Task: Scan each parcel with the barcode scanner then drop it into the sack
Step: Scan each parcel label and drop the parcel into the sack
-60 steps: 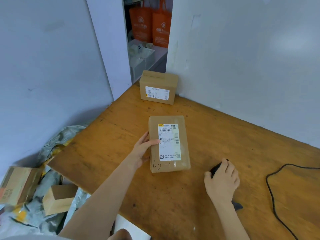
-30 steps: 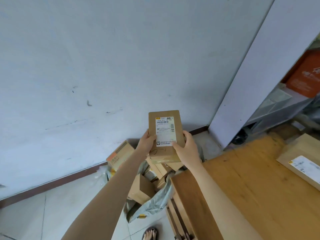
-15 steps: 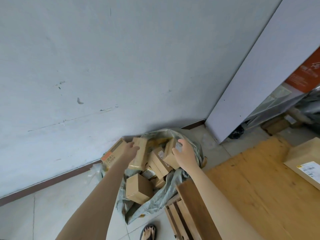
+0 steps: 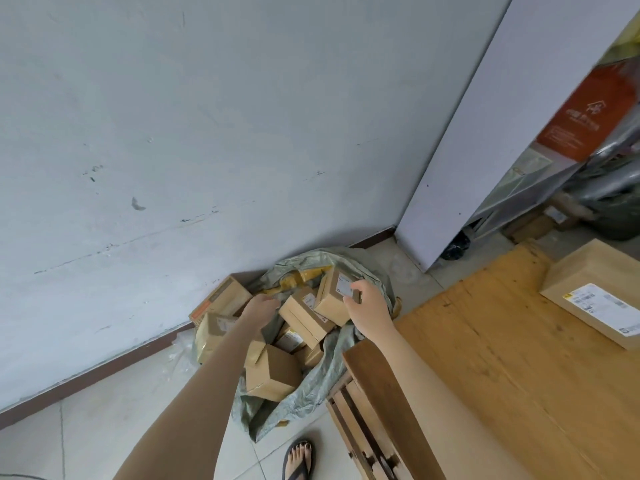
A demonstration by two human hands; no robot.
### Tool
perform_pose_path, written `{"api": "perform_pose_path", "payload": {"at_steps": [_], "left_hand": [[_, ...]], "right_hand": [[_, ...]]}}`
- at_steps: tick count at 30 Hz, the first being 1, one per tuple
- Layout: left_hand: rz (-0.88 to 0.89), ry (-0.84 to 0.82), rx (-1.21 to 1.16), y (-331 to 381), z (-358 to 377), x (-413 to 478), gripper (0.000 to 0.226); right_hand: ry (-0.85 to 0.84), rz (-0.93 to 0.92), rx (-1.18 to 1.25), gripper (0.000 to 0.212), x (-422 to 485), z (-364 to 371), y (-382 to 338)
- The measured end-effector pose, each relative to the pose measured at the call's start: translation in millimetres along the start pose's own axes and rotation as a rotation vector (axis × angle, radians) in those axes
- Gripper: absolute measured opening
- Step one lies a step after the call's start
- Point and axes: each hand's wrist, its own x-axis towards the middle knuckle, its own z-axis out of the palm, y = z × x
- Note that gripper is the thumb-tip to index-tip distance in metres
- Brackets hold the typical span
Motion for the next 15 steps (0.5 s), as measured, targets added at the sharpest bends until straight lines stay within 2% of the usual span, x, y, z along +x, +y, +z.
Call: {"api": "perform_pose_path", "payload": {"at_steps": [8,10,13,15], "left_hand": [[0.226,-0.12,0.211,64.1,81.2,-34.1,0.035],[0.287,-0.156,0.24,82.8,113.0,-47.5,0.033],[0.386,-0.181,0.297,111.3,173.1,-75.8,0.012],[0.452,-0.25,0.388,128.3,219.1,-96.6,0.014]], "right_hand": [[0.176,0.039,0.008,0.032,-38.4,-71.5,42.9],[0.238,0.068,0.034,0.031,-54.7,-98.9,61.3],[0.337,0.129,0.058,0.031,-84.2,-147.4,97.1],[0.401,0.177,0.057,0.033,-105.9,-182.5,125.7]]}}
